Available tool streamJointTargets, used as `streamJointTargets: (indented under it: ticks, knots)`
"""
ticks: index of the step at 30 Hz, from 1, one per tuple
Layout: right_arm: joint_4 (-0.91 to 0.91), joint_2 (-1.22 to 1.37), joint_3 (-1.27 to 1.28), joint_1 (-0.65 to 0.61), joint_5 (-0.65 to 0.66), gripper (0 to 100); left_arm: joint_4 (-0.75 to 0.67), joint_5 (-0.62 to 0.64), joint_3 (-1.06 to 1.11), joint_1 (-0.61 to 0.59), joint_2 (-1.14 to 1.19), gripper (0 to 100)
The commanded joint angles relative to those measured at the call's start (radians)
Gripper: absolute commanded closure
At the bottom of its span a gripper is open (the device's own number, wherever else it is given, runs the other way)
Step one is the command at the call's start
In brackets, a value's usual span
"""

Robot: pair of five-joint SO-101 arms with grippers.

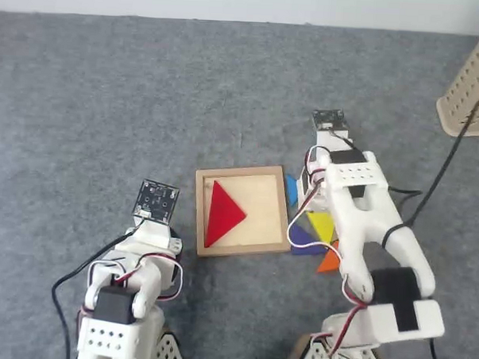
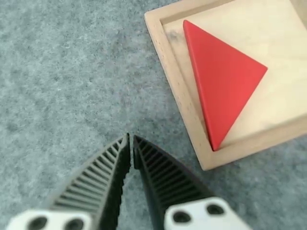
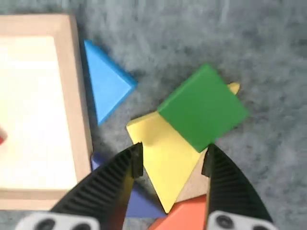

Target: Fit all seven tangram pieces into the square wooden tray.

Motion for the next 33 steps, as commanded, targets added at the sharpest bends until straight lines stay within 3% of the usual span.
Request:
streamJointTargets:
  ticks: [1,10,17,22,33]
  knots:
    - [-0.016,0.058,-0.087,0.019,0.018,77.9,0.006,0.006,-0.019,0.000,-0.020,99]
    - [0.031,0.183,-0.270,0.104,0.018,77.9,0.006,0.006,-0.019,0.000,-0.020,99]
    - [0.099,0.074,-0.282,0.059,0.020,77.9,0.006,0.006,-0.019,0.000,-0.020,99]
    - [0.035,0.054,-0.230,-0.012,0.020,77.9,0.006,0.006,-0.019,0.000,-0.020,99]
    - [-0.076,0.137,-0.224,0.044,-0.054,77.9,0.006,0.006,-0.019,0.000,-0.020,99]
